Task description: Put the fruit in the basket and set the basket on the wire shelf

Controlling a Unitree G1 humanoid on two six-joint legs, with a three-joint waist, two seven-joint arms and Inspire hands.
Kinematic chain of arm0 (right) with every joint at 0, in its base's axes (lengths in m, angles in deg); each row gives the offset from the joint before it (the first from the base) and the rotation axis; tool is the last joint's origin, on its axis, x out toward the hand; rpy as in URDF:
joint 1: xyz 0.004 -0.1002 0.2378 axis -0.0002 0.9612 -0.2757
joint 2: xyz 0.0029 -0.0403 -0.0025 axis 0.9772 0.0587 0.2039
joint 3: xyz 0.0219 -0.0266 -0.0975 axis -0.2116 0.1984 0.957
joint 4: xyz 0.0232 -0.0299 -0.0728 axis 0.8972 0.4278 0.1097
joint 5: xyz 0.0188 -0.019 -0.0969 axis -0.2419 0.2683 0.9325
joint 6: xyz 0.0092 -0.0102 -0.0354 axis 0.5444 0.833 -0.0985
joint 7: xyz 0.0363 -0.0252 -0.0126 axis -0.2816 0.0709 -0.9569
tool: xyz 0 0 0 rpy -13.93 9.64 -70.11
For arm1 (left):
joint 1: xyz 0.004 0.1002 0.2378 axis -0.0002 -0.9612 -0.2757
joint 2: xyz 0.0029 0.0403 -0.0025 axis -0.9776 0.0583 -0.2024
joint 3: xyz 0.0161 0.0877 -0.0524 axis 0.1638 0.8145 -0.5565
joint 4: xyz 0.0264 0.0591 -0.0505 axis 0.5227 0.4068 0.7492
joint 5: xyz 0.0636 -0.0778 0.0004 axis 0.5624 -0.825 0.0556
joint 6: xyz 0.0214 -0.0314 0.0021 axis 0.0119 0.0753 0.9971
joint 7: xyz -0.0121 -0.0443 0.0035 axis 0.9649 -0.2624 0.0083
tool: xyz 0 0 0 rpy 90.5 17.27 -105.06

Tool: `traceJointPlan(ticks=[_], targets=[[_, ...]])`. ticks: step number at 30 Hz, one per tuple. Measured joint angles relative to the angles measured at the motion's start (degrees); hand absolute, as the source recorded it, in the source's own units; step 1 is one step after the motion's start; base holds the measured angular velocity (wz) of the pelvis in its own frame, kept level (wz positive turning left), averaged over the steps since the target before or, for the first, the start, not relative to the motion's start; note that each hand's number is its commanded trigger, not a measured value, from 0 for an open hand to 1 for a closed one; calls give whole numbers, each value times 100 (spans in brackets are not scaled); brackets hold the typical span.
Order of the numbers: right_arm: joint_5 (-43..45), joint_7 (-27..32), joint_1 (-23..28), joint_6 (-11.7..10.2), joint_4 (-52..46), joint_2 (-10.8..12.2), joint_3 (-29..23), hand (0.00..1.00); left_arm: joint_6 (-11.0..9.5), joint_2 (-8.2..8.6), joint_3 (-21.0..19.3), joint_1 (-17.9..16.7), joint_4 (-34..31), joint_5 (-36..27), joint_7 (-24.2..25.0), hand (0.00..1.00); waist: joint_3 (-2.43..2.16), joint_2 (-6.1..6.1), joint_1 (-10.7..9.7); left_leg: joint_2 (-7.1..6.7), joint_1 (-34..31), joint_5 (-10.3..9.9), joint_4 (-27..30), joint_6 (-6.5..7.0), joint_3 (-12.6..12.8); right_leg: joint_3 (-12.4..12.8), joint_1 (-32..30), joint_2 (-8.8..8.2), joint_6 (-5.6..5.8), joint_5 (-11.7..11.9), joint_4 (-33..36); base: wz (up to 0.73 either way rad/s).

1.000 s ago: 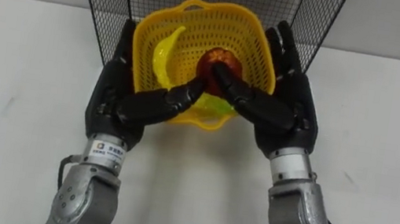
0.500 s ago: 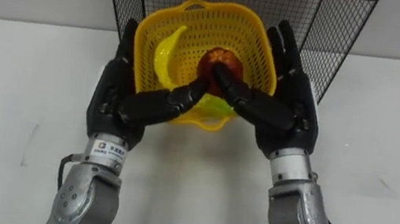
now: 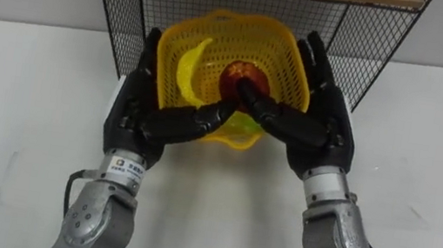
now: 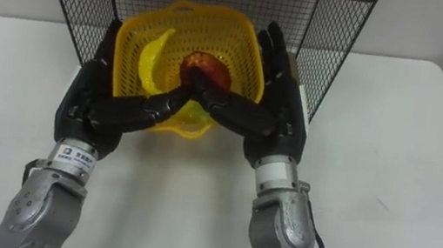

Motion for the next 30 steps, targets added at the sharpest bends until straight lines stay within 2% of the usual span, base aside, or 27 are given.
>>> traceJointPlan(ticks=[6,8,14,17,21,24,26,27,28,30], targets=[[4,56,0,55,-1,-8,-39,0,126,0,-2,75,0,19,2,0,-9,6,-23,11,242,5,-171,-9,53,52,227,38,2,1,-201,-5],[32,108,-1,66,-1,-8,-55,0,161,2,2,96,0,157,16,0,-39,10,-28,19,281,17,-226,-30,56,58,270,56,-4,22,-285,0],[37,192,0,77,-1,-11,-56,0,207,0,-5,214,2,295,17,0,-40,11,-56,61,429,39,-331,-67,68,54,437,111,-47,64,-442,0],[64,306,7,161,6,-39,-57,0,334,-19,-22,302,86,293,18,0,-30,26,-63,99,529,72,-438,-123,67,53,602,175,-74,167,-677,-2],[55,331,-16,328,197,-68,-124,0,676,-36,-114,484,286,297,26,0,-30,30,-36,121,579,101,-516,-165,69,64,615,208,-106,200,-689,-3],[43,383,-88,549,432,-106,-205,0,931,-53,-180,587,434,506,28,0,-28,36,-21,145,590,114,-517,-184,65,51,623,225,-128,213,-681,0],[-63,457,-383,807,738,-105,-313,0,1180,-57,-260,776,610,648,4,0,-26,35,-28,161,571,126,-515,-203,67,37,596,233,-152,228,-669,0],[-173,567,-600,921,861,-114,-368,0,1295,-53,-298,987,774,676,-12,0,-17,27,-19,162,561,151,-516,-205,65,21,590,230,-165,237,-665,0],[-194,612,-744,1003,953,-121,-392,0,1355,-53,-336,1100,868,657,-17,0,-15,24,-21,164,563,156,-516,-208,63,15,590,230,-169,240,-658,0],[-191,692,-1349,1183,1314,-119,-541,0,1511,-53,-502,1592,1154,607,-37,0,0,-1,-37,166,571,190,-516,-216,60,7,592,235,-186,252,-640,0]])
